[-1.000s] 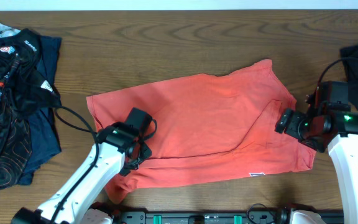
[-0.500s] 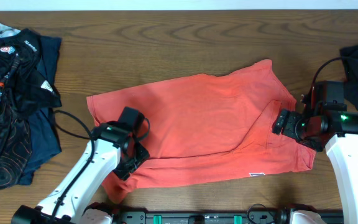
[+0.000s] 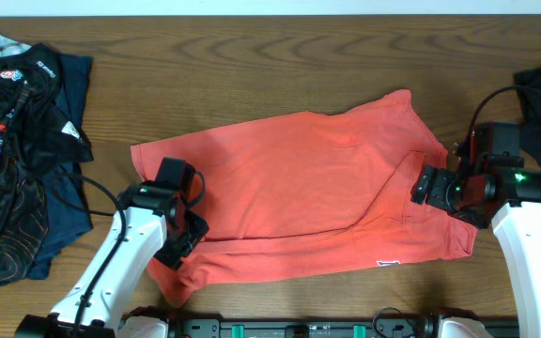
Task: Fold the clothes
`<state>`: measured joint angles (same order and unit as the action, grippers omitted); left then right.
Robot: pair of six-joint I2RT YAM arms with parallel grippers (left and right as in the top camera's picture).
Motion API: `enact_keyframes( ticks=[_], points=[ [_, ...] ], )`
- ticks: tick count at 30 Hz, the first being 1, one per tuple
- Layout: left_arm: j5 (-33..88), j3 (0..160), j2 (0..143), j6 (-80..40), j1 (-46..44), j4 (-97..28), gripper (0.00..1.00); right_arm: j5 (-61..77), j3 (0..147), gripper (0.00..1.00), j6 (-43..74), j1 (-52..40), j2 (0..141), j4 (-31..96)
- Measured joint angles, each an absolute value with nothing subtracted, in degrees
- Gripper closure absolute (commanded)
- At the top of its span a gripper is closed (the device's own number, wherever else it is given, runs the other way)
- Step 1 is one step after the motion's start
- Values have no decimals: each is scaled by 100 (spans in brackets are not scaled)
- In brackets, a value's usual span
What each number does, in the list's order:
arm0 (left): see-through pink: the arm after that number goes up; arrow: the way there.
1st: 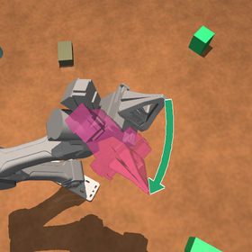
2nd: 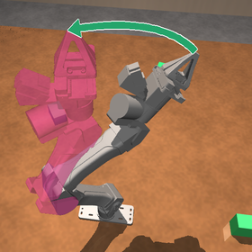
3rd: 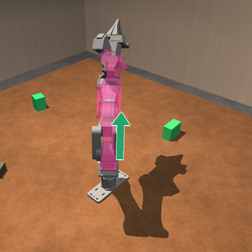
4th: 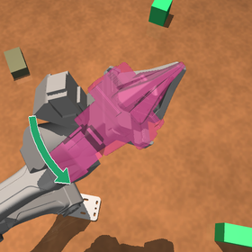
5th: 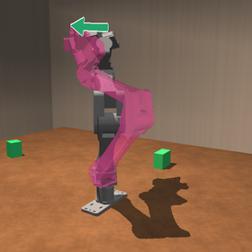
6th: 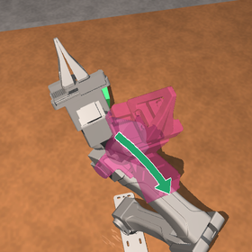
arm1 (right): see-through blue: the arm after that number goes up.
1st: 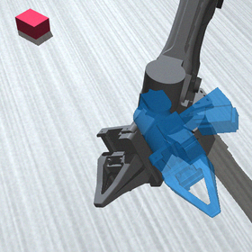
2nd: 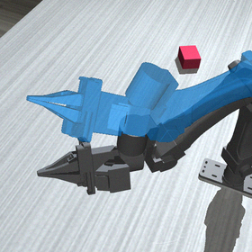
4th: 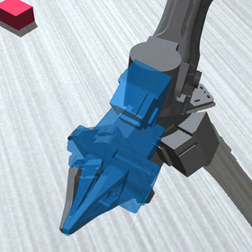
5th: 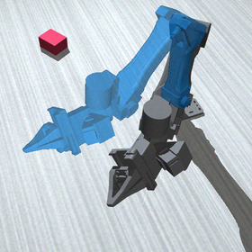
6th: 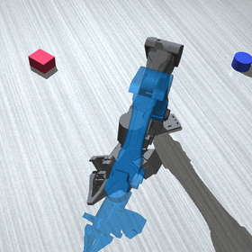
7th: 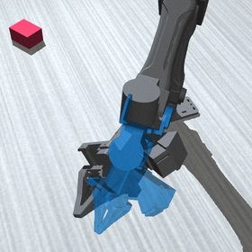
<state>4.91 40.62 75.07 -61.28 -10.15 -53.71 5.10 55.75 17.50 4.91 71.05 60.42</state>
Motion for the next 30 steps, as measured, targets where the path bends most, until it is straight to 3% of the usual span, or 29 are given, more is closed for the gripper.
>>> enact_keyframes(
  ticks=[4, 8, 13, 23, 30],
  points=[
    [464, 3894, 7507, -6132, -956, -5315, 47, 510, 5575, 8, 1737, 491, 7105, 6042],
    [451, 3691, 7507, -6158, -952, -5098, 55, 510, 5575, 8, 1732, 491, 7105, 6047],
    [445, 3583, 7557, -6235, -952, -4807, 94, 534, 5575, 9, 1721, 491, 7111, 6069],
    [449, 3575, 7920, -6281, -952, -3863, 94, 556, 5575, 9, 1708, 491, 7111, 6084],
    [220, 3894, 7920, -6254, -952, -3918, 94, 556, 5575, 9, 1706, 491, 7111, 6088]
  ],
)
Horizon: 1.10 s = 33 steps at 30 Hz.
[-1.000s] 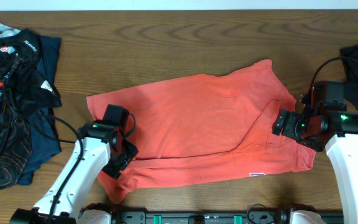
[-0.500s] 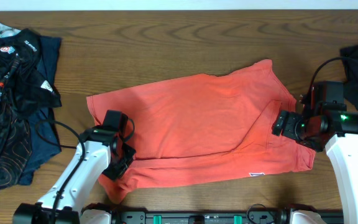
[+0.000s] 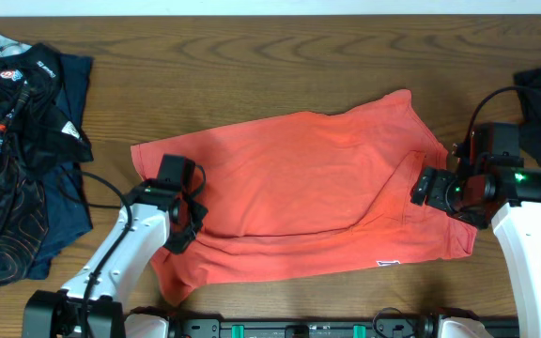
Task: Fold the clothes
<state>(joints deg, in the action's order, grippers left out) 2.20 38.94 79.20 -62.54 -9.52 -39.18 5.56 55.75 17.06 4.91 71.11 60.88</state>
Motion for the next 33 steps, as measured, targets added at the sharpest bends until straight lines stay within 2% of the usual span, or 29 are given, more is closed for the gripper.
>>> enact_keyframes(
  ticks=[13, 14, 15, 17, 21, 22, 24, 25, 26, 29, 32, 33],
  points=[
    [-513, 4622, 7920, -5813, -917, -3977, 94, 556, 5575, 8, 1688, 491, 7111, 6082],
    [-523, 4622, 7920, -5754, -906, -3962, 91, 556, 5575, 7, 1688, 491, 7111, 6082],
    [-541, 4622, 7920, -5655, -899, -3959, 69, 556, 5575, 5, 1688, 491, 7111, 6069],
    [-530, 4622, 7920, -5505, -899, -3957, 64, 556, 5575, 7, 1684, 491, 7111, 6058],
    [-443, 4622, 7920, -5266, -899, -3953, 44, 558, 5575, 9, 1669, 491, 7111, 6055],
    [-421, 4624, 7920, -5238, -899, -3935, 43, 558, 5575, 11, 1667, 491, 7111, 6055],
    [-368, 4624, 7920, -5137, -899, -3844, 43, 556, 5575, 12, 1640, 491, 7111, 6055],
    [-349, 4644, 7920, -5072, -899, -3828, 45, 558, 5575, 17, 1621, 491, 7111, 6055],
    [-336, 4681, 7920, -5011, -899, -3830, 50, 558, 5575, 21, 1579, 491, 7111, 6055],
    [-329, 4993, 7933, -4827, -897, -3848, 75, 565, 5658, 35, 1459, 491, 7150, 6077],
    [-320, 5529, 7944, -4646, -825, -3824, 76, 580, 6156, 35, 1378, 489, 7435, 6292],
    [-318, 5704, 7946, -4619, -779, -3824, 75, 580, 6357, 30, 1350, 489, 7568, 6377]
  ],
)
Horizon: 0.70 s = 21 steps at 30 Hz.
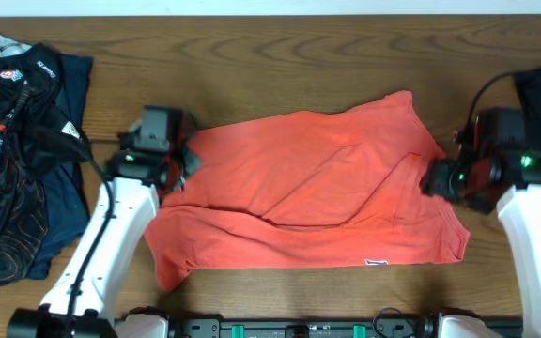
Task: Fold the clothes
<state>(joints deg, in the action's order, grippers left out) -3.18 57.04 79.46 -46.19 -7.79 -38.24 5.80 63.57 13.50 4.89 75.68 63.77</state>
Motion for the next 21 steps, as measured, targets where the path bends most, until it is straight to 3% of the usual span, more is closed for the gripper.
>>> enact_keyframes(
  ticks=[6, 10, 17, 21],
  points=[
    [-314, 6128, 8106, -4331, -506, -3839, 73, 604, 7728, 33, 1022, 257, 8945, 7048],
    [-296, 6128, 8329, -4152, -307, -3859, 72, 620, 8521, 25, 849, 5, 9745, 7212],
    [-189, 6128, 9039, -3854, 226, -3804, 71, 589, 10431, 23, 239, -344, 11126, 7555],
    [-167, 6128, 9249, -3701, 379, -3780, 62, 519, 11559, 7, -16, -340, 12046, 7922]
  ],
)
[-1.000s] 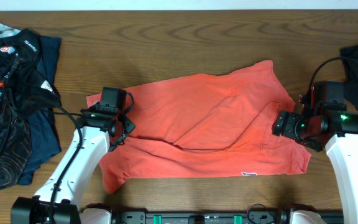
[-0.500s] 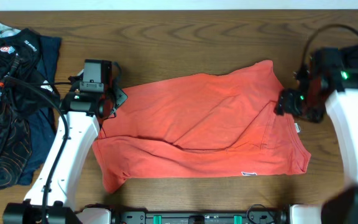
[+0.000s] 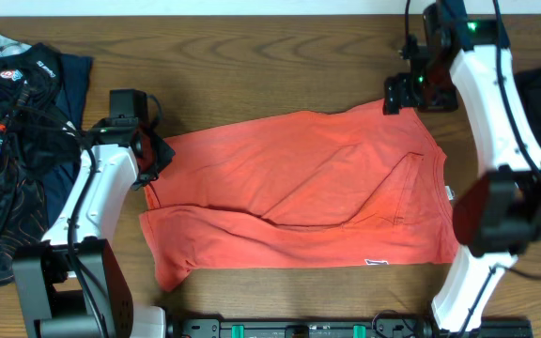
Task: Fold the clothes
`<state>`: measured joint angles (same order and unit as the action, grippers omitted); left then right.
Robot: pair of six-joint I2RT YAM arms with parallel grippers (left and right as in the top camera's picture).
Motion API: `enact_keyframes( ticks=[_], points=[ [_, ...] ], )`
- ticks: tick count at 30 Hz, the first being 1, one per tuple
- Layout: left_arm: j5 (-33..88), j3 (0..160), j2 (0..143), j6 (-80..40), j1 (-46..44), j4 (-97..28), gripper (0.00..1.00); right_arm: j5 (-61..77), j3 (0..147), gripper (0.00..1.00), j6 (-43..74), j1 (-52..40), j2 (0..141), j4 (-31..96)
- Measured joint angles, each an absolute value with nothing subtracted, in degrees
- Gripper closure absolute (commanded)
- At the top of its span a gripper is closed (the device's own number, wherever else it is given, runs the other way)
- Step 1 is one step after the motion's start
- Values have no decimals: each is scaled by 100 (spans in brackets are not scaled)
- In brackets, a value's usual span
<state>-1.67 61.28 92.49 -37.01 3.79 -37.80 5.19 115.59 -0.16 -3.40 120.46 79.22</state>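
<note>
An orange-red garment [image 3: 299, 202] lies spread across the middle of the wooden table, its lower layer showing along the front with a small white label [image 3: 376, 262]. My left gripper [image 3: 154, 156] sits at the garment's upper left corner and appears shut on the cloth there. My right gripper [image 3: 394, 98] is at the garment's upper right corner, with its arm reaching in from the right. The overhead view does not show how its jaws stand.
A heap of dark blue and black clothes [image 3: 17, 141] covers the table's left end, just beside the left arm. Another dark garment lies at the right edge. Bare wood [image 3: 252, 56] runs along the back.
My left gripper moved left, and the garment's upper left corner went with it. My right gripper left the garment's right edge and now sits at its upper right corner. The right edge lies straighter.
Both grippers first worked low on the garment, the left at its lower left and the right at its right edge. The left then stood at the upper left corner. Now both are at the garment's upper corners, and it lies squarer and flatter.
</note>
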Motion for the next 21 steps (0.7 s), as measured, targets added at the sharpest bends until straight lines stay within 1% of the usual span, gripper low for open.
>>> enact_keyframes(
  ticks=[2, 4, 6, 8, 14, 21],
  points=[
    [-150, 6136, 9266, -3625, 447, -3675, 62, 504, 11920, 4, -78, -329, 12392, 8086],
    [-145, 6189, 9295, -3570, 554, -3529, 61, 504, 12252, 3, -193, -307, 12733, 8215],
    [-148, 6298, 9360, -3509, 692, -3363, 61, 504, 12508, 1, -287, -272, 12995, 8248],
    [-148, 6416, 9459, -3463, 829, -3247, 61, 495, 12689, 1, -401, -204, 13155, 8176],
    [-148, 6829, 10001, -3422, 1092, -3227, 60, 489, 12886, 1, -709, 148, 13176, 7714],
    [89, 7153, 10774, -3415, 1103, -3218, 59, 460, 12895, 1, -849, 578, 13176, 7741]
  ],
)
